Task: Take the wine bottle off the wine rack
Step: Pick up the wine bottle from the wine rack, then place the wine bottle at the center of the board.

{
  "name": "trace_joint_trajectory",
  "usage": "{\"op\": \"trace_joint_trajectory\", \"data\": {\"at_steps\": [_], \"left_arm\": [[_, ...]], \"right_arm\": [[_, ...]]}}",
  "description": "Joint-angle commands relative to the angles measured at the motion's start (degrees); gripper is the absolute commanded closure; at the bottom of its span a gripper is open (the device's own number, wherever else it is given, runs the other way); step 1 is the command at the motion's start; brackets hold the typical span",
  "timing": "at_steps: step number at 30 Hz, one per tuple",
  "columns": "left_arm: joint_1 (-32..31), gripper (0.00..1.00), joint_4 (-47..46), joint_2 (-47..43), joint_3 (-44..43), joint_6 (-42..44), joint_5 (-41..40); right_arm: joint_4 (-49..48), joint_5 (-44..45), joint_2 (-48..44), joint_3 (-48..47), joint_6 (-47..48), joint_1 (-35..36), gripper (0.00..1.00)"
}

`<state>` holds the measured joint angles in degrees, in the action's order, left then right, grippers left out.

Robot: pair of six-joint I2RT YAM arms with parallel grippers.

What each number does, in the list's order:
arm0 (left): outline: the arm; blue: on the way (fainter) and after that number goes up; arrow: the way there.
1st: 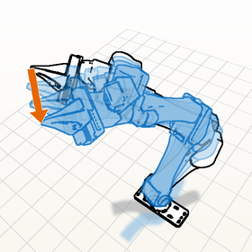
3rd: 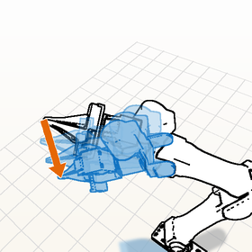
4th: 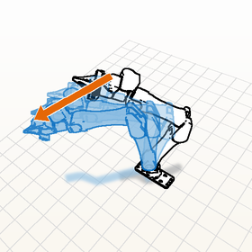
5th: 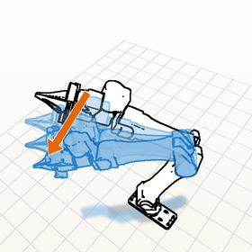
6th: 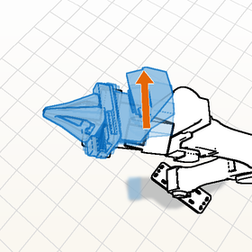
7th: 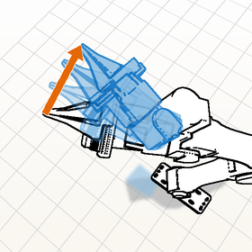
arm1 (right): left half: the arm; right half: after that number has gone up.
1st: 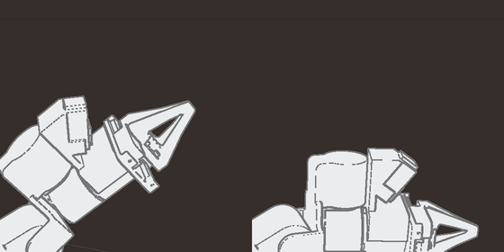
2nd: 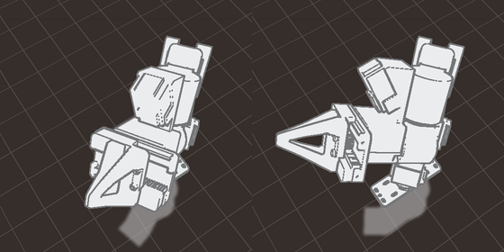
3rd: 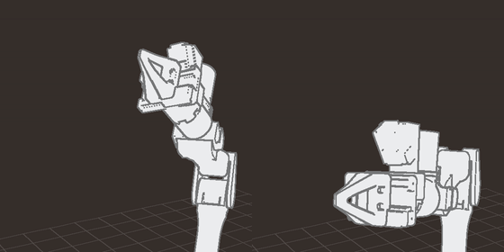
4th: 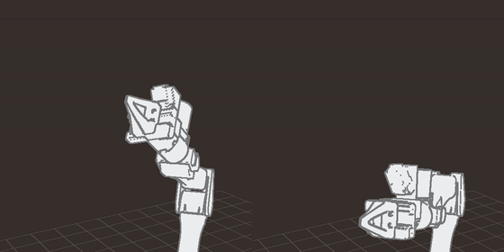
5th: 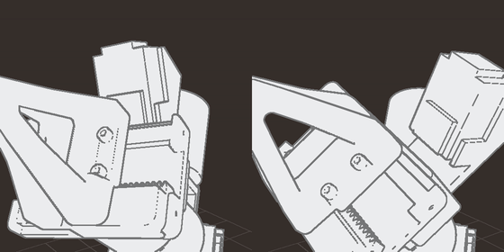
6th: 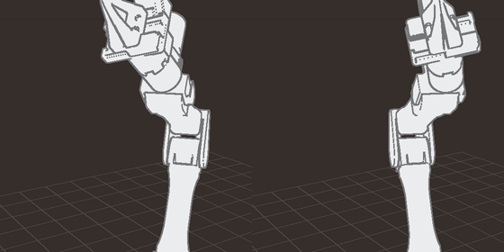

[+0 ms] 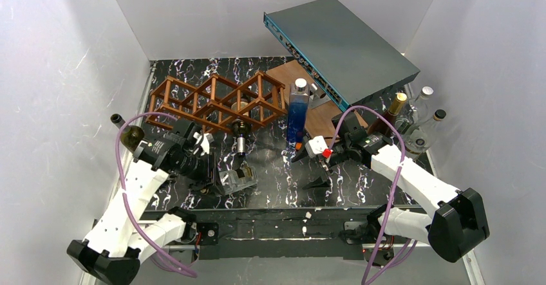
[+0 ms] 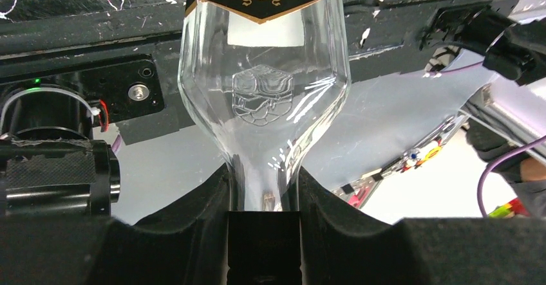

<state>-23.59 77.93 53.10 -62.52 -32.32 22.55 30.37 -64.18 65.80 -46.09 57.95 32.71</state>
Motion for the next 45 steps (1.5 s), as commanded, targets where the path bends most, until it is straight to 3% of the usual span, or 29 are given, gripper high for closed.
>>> {"op": "trace_joint_trajectory", "data": {"at_steps": [1, 17, 33, 45], "left_arm": [[-2.08, 1.0, 2.4, 2.62, -5.38, 3.81, 0.76], [-8.87, 1.0, 5.22, 20.96, -20.59, 8.47, -5.19], [-14.49, 0.67, 7.32, 33.92, -33.17, 9.48, -8.0], [-15.54, 0.58, 7.5, 37.04, -36.7, 9.63, -8.04]], "right_arm": [[3.03, -0.24, -0.14, -1.81, 1.26, -1.42, 0.02], [3.29, -0.07, -0.59, -2.08, 1.61, -1.07, 0.02], [3.29, 0.11, -0.33, -2.08, 1.59, -0.89, 0.02], [3.35, 0.11, -0.4, -2.17, 1.55, -0.89, 0.02]]}}
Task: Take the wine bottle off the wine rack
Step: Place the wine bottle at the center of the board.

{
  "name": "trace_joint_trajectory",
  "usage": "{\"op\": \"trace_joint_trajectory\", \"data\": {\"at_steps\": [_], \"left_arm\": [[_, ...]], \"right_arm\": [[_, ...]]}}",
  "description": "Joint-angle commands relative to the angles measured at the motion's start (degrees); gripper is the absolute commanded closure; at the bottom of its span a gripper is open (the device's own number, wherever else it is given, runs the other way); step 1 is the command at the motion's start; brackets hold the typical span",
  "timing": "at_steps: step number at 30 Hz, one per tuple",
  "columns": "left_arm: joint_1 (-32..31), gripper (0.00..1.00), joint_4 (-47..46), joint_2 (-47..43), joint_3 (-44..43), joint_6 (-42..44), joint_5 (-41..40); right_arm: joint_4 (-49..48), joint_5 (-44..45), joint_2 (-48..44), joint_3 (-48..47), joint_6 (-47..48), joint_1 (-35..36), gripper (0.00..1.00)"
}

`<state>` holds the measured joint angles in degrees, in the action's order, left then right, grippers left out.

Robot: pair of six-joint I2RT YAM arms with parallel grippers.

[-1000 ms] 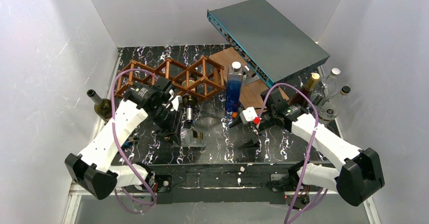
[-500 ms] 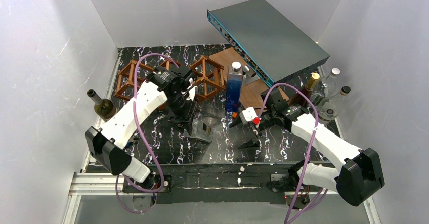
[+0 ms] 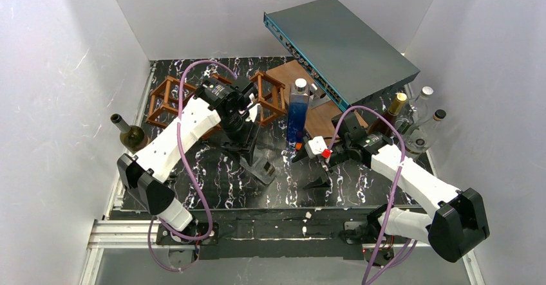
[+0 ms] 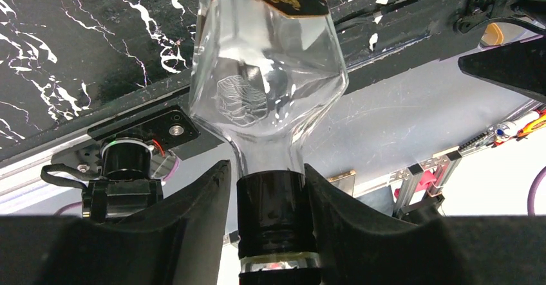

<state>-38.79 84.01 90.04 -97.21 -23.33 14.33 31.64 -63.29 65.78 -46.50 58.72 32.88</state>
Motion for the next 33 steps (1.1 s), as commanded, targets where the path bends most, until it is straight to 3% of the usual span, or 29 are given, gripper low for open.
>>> {"op": "trace_joint_trajectory", "data": {"at_steps": [1, 6, 16, 24, 33], "left_arm": [[-0.4, 0.57, 1.42, 0.2, -2.22, 0.63, 0.17], [-0.58, 0.49, 0.98, 0.4, -3.17, 0.49, 0.92], [-0.54, 0.46, -4.4, -2.52, 0.47, -0.05, 8.09], [-0.59, 0.41, -6.81, -6.29, 3.05, -0.65, 9.42], [-0.56, 0.19, -15.45, -15.07, 8.12, -2.68, 9.02]], "right_arm": [[2.03, -0.72, -0.39, -1.75, 0.78, -1.07, 0.02], [2.02, -0.61, -0.38, -1.69, 0.78, -1.07, 0.0], [1.94, -0.43, -0.3, -1.74, 0.54, -1.11, 0.0], [1.94, -0.08, -0.27, -1.83, 0.61, -1.07, 0.0], [6.27, -1.23, 0.05, -4.96, 1.57, -0.95, 0.0]]}}
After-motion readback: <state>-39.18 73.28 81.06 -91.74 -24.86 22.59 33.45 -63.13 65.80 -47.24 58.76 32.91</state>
